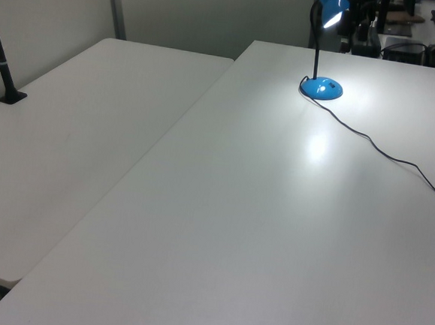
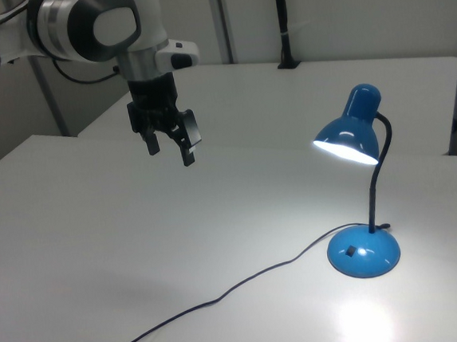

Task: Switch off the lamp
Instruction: 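Move the gripper toward the blue lamp's base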

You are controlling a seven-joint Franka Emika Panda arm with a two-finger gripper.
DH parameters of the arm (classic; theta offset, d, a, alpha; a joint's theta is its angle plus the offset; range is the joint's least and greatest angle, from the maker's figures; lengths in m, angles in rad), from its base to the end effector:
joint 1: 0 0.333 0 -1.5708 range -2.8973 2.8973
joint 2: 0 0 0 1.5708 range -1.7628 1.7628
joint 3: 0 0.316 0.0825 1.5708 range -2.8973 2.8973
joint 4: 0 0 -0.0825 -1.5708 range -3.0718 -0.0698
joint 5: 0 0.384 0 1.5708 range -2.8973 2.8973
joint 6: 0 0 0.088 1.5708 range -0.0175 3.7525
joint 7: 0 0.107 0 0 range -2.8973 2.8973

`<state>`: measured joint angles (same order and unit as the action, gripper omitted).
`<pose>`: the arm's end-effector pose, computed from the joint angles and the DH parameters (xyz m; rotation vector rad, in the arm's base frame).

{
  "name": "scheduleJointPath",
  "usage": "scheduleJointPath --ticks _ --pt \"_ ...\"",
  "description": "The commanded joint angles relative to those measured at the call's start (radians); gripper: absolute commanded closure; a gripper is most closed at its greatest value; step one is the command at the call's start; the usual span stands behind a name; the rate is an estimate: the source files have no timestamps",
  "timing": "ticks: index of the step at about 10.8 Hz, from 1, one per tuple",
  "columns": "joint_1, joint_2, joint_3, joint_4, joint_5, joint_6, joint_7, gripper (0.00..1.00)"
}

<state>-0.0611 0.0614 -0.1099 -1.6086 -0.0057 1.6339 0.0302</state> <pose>0.5678 -0.0968 0.5775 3.1155 -0.3136 -0.0572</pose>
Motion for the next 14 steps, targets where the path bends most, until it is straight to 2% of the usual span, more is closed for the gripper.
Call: scheduleJointPath --ticks 1,6,7,8,9,10,12,14 --pt "-0.023 -0.021 -0.008 -0.001 -0.011 0.013 0.011 0.00" --pt "-0.028 -0.022 -0.010 -0.002 -0.011 0.009 -0.013 0.00" --pt "-0.032 -0.018 -0.010 -0.001 -0.010 0.011 -0.035 0.11" --pt "-0.037 -0.017 -0.010 -0.002 -0.010 0.014 -0.094 0.42" --pt "-0.054 -0.017 -0.013 -0.002 0.001 0.017 -0.160 0.89" --pt "-0.068 -0.012 -0.013 -0.008 0.003 0.032 -0.189 1.00" --pt "-0.082 -0.002 -0.045 -0.107 0.001 0.258 -0.196 1.00" --pt "-0.103 0.053 -0.071 -0.206 0.000 0.505 -0.246 1.00"
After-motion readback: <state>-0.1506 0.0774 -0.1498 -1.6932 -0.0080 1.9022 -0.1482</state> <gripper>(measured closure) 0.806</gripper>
